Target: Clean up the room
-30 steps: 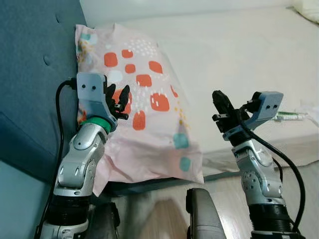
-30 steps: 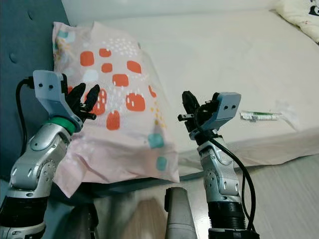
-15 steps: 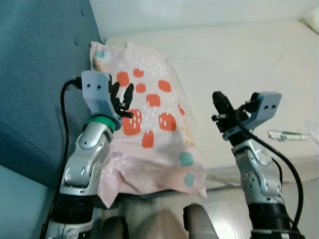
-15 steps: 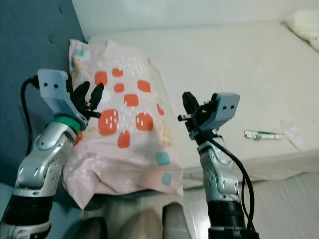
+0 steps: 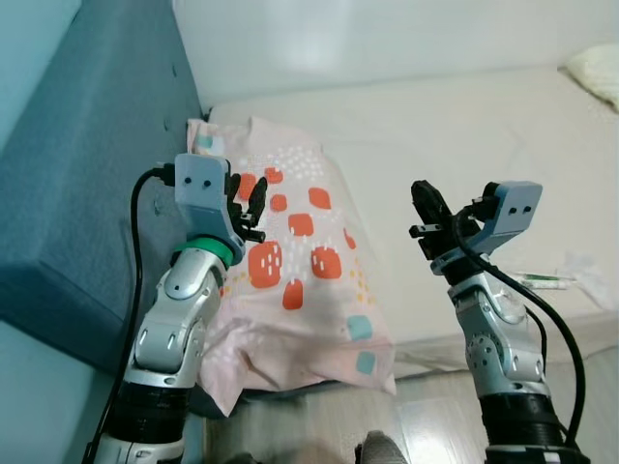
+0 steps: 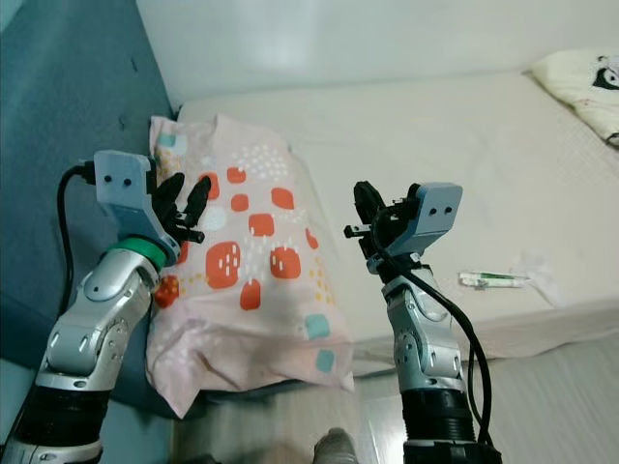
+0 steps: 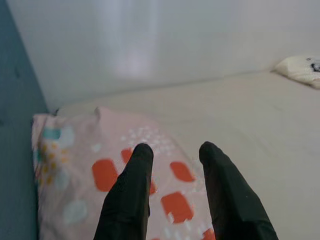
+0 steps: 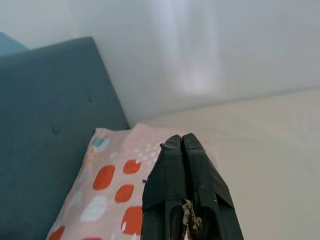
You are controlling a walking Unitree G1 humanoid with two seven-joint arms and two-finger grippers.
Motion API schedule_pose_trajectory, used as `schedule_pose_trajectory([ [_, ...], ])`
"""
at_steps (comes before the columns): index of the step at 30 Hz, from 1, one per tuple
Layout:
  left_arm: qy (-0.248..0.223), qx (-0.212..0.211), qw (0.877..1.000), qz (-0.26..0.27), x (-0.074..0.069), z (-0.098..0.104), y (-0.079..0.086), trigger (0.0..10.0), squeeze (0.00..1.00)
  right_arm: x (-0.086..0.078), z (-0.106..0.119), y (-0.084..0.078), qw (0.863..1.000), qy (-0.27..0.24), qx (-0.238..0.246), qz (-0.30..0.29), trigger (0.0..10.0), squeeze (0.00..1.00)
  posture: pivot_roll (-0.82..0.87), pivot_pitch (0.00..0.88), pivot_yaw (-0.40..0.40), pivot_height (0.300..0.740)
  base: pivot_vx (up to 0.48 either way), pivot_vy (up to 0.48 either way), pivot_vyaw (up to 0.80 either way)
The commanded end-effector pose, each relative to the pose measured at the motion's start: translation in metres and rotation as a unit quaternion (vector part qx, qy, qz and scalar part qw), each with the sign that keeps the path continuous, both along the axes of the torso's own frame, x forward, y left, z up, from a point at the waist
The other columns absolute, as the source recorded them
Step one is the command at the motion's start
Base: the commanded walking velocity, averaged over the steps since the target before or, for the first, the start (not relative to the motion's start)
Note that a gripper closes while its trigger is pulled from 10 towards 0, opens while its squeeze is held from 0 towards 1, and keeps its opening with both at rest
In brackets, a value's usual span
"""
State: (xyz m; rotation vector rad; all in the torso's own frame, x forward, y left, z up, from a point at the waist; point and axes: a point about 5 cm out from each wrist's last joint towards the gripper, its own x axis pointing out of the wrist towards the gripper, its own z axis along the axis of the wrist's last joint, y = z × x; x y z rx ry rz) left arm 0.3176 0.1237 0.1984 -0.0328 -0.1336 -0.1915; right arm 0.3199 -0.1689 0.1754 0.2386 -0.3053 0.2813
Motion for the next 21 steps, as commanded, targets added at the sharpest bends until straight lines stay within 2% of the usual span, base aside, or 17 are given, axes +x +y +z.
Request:
schedule_pose_trajectory([
  [1, 0.019, 0.006, 1.000, -0.003, -0.001, -0.011, -0.001, 10.0, 0.00, -0.001, -0.006, -0.001, 1.000, 0.008, -0.010, -0.004, 10.0, 0.00, -0.10, 0.007, 0.059, 0.717, 0.000, 0.000, 0.00],
  [9, 0.023, 0.023, 0.999, -0.024, -0.003, -0.017, -0.005, 10.0, 0.00, -0.002, -0.014, -0.002, 1.000, 0.018, -0.013, -0.008, 10.0, 0.00, -0.11, 0.003, 0.062, 0.717, 0.000, 0.000, 0.00],
  [21, 0.015, 0.034, 0.999, -0.013, -0.003, -0.018, -0.002, 10.0, 0.00, -0.002, -0.017, 0.001, 1.000, 0.020, -0.011, -0.006, 10.0, 0.00, -0.10, 0.010, 0.068, 0.717, 0.000, -0.390, 0.00],
])
